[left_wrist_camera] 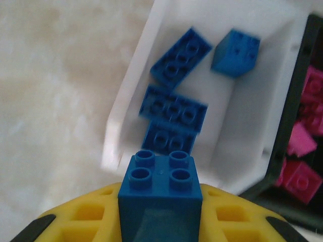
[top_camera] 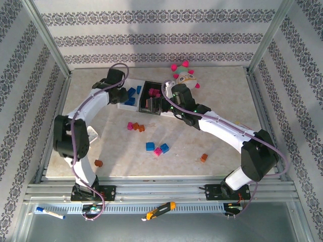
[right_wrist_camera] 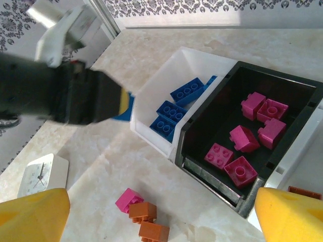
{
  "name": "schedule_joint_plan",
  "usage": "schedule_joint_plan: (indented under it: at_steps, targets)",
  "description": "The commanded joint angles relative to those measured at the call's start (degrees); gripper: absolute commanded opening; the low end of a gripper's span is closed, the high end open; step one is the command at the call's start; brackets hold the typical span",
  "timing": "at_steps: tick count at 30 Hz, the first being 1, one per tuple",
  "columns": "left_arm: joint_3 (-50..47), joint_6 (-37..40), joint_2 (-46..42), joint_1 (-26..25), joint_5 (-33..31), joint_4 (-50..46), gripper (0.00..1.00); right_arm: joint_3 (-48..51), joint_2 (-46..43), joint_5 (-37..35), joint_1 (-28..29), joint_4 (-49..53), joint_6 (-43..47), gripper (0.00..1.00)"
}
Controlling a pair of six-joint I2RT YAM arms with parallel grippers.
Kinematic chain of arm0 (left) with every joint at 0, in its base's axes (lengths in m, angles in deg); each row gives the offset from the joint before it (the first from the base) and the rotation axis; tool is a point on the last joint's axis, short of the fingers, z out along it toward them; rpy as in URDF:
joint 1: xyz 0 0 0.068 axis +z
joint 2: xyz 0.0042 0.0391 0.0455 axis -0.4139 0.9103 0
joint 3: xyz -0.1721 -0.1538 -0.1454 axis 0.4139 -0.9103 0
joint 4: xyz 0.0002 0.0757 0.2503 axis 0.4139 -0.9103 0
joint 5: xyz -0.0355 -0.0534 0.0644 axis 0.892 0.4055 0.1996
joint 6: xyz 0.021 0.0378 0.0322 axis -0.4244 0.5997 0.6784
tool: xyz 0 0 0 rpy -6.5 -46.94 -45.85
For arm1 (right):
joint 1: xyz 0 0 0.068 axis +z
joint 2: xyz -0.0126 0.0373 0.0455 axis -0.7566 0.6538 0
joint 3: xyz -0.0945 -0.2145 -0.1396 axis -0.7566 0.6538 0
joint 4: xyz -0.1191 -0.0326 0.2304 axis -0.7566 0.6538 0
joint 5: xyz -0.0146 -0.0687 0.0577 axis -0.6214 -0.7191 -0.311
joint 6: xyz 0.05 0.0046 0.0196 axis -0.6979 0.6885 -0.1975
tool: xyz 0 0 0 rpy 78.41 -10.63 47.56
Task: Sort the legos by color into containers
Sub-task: Place the lego in the container.
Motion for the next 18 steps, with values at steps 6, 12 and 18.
schedule_joint_plan:
  at_steps: [6,12,18]
  targets:
    - [18.68,5.88,15.37,-0.19,-0.72,1.69,0.27,2.16,-3.02,-2.74,-0.63,1.05,0.13,0.95]
    - [23.99,5.75,17.59,-0.2,0.43,0.95,0.7,0.74,-5.1,-9.4,-0.96,12.4,-2.11,0.98]
    - [17.55,7.57,10.03,-0.24,1.5,2.05,0.95,-0.77,-5.19,-9.93,0.02,23.98,0.15,0.98]
